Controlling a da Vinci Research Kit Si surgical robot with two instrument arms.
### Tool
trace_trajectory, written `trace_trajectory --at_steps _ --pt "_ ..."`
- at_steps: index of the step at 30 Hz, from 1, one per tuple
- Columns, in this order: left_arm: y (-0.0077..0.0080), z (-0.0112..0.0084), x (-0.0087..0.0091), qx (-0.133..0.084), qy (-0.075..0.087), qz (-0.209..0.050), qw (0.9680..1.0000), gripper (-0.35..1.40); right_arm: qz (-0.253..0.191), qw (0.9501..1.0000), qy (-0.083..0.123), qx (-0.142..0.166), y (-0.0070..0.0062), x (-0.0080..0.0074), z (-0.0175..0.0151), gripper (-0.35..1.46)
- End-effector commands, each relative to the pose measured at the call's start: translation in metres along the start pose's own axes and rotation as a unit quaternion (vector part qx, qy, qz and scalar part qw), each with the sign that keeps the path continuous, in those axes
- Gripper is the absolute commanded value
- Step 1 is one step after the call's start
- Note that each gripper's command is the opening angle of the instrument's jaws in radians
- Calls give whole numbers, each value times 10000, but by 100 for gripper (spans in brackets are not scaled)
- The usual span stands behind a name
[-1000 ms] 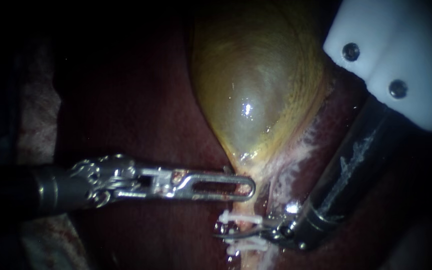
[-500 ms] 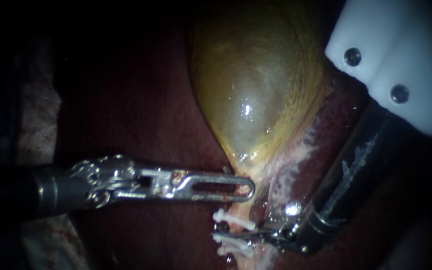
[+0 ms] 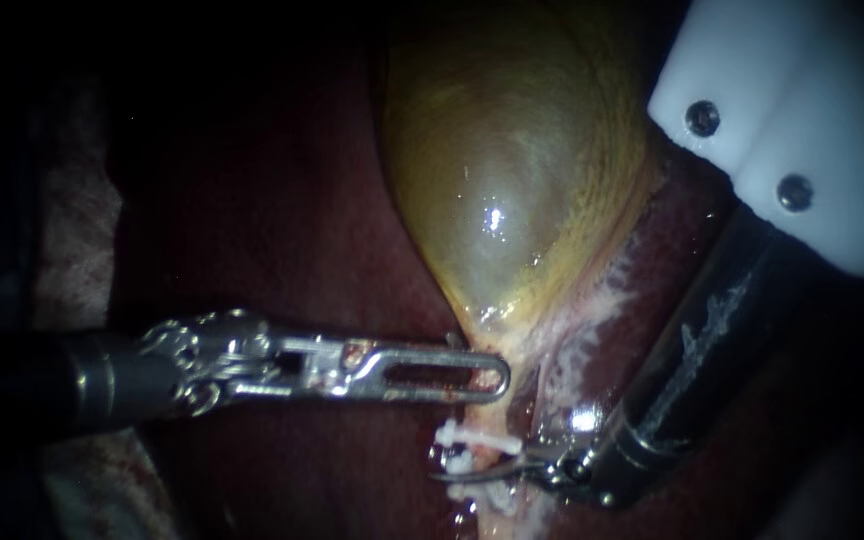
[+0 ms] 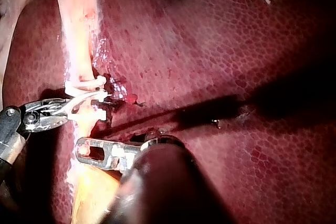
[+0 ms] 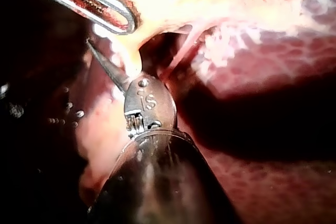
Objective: Go to the cutting position left tube
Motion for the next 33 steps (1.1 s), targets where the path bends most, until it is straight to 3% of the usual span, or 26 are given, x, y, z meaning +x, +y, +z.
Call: trace_trajectory --at_steps 1,11,15,16,17,18,19,33 --pt "0 0 0 0 1 0 10000 -35 3 10000 3 4 0 0 0 108" --pt "0 0 0 0 0 0 10000 -35 -27 10000 28 15 0 0 0 99" --pt "0 0 0 0 0 0 10000 -35 -26 10000 28 14 0 0 0 81" --pt "0 0 0 0 0 0 10000 -35 -27 10000 28 15 0 0 0 69" --pt "0 0 0 0 0 0 10000 -35 -27 10000 28 15 0 0 0 46" --pt "0 0 0 0 0 0 10000 -35 -28 10000 27 16 -1 0 0 12" --pt "0 0 0 0 0 0 10000 -35 -30 10000 40 24 -1 0 0 -35" --pt "0 0 0 0 0 0 10000 -35 -165 9998 -63 -110 1 1 -2 -35"
